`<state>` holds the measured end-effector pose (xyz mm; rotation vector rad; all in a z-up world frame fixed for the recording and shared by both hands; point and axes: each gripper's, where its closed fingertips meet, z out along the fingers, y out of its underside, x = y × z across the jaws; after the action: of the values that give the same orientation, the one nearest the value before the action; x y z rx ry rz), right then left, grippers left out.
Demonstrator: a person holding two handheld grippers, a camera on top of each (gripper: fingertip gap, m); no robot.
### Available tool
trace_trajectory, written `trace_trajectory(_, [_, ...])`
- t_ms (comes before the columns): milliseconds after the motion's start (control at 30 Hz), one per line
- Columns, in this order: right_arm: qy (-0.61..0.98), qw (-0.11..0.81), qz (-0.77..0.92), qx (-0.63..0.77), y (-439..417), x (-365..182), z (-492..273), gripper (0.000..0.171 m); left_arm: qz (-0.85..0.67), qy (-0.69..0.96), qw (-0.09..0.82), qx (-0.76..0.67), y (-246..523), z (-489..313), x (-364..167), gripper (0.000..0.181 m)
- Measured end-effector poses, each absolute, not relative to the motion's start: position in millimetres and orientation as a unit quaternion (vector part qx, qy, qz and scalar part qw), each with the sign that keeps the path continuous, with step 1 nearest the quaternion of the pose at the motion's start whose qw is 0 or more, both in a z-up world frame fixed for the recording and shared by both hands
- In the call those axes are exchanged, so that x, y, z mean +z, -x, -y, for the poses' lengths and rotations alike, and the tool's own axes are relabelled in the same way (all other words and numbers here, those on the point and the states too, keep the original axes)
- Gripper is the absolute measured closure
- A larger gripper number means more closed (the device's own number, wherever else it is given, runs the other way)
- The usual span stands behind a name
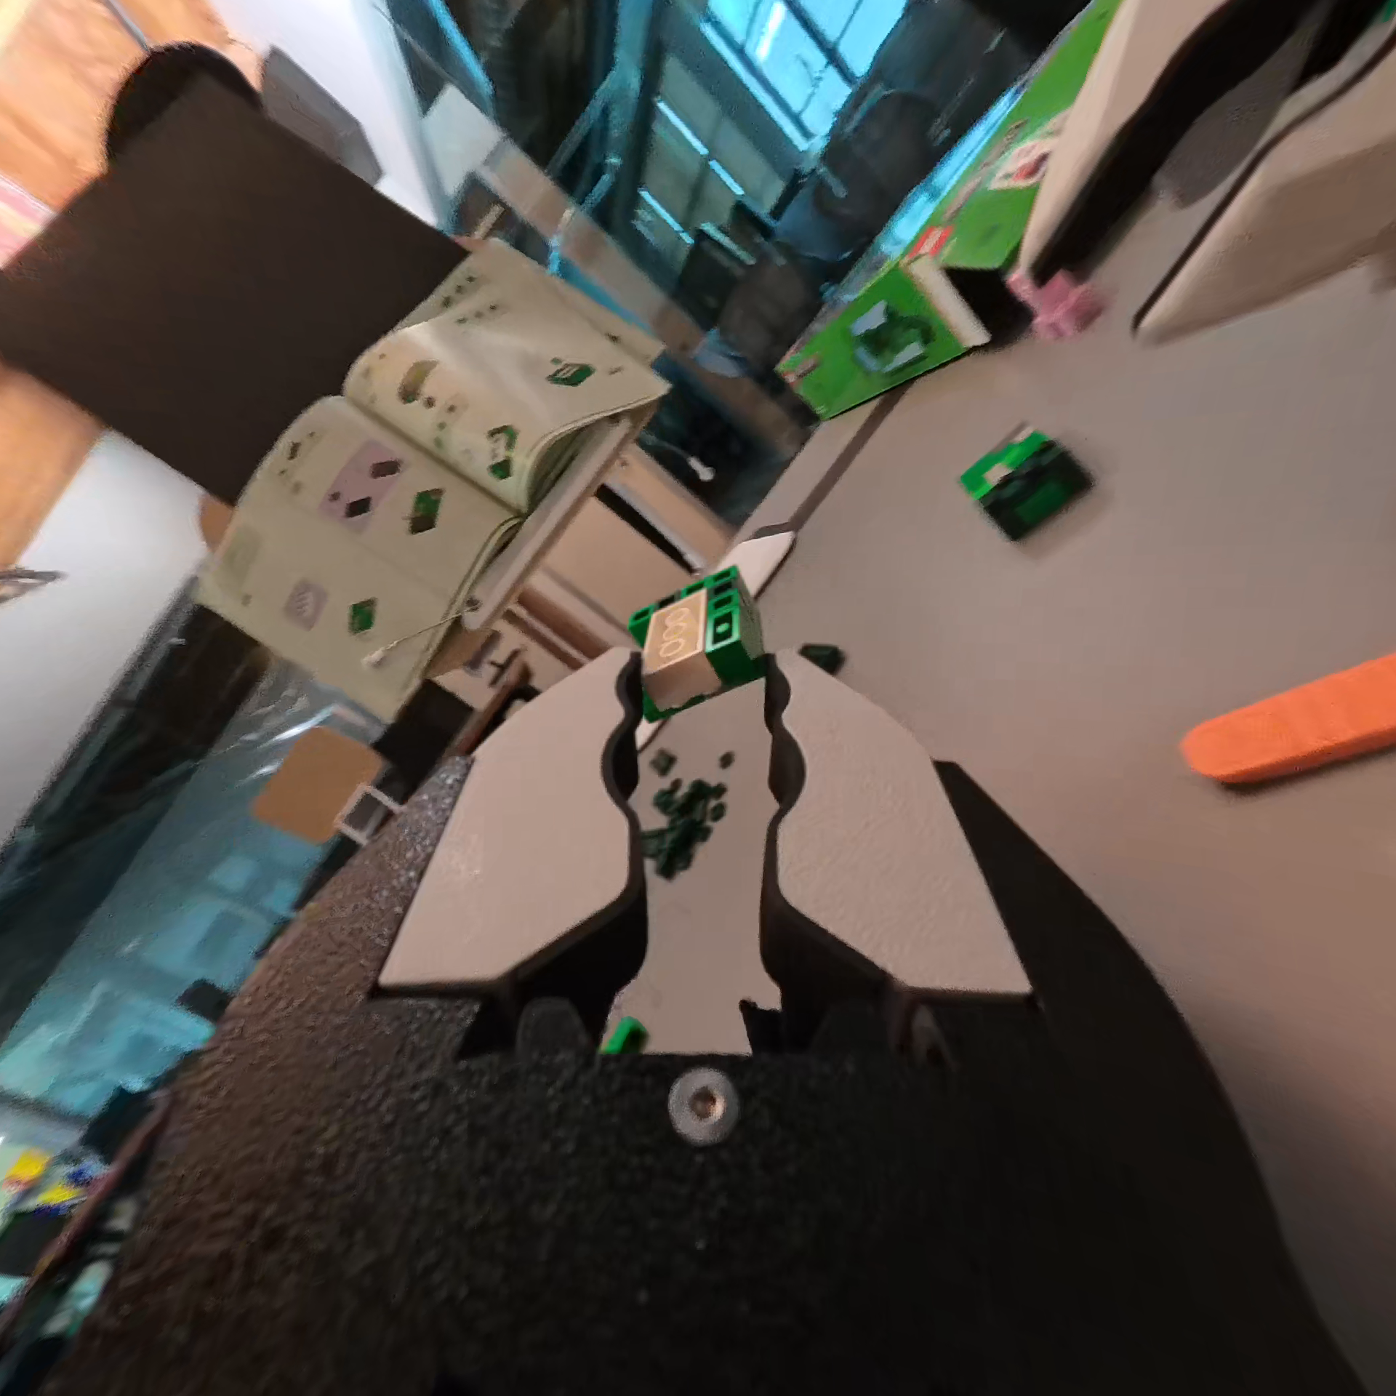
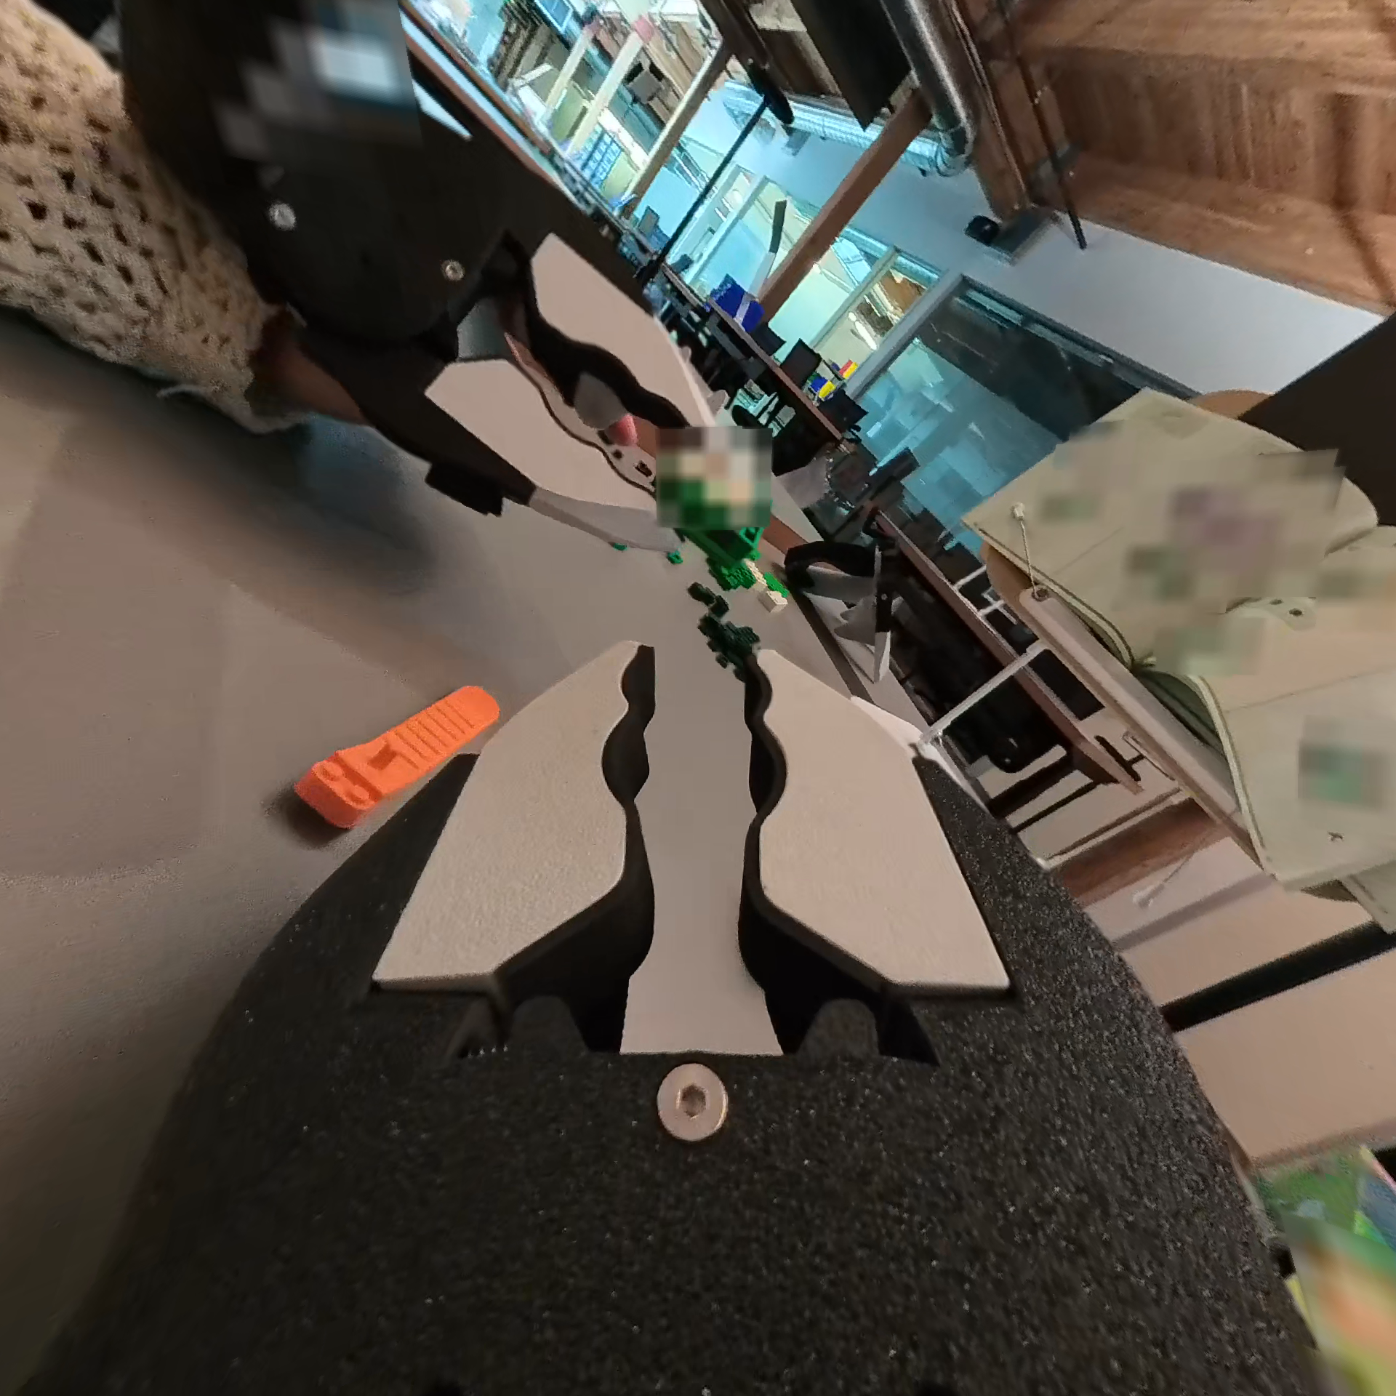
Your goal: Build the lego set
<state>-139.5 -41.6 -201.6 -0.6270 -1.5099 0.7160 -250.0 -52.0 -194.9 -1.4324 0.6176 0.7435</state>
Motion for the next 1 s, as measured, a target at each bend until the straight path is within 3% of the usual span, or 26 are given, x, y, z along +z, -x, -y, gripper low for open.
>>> trace_trajectory(100, [0.292, 0.626, 0.644, 0.329, 140, -198, 37, 0.15, -0.271, 0.599, 0.645, 0.389, 262, 55, -186, 0.15])
trace_trajectory(533, [0.326, 0.621, 0.603, 0.381, 181, -188, 30, 0.158, -0.307, 0.61, 0.629, 0.371, 257, 51, -201, 0.15])
trace_trajectory(1000, [0.358, 0.625, 0.585, 0.373, 196, -191, 12, 0.164, -0.182, 0.68, 0.669, 0.239, 290, 52, -201, 0.15])
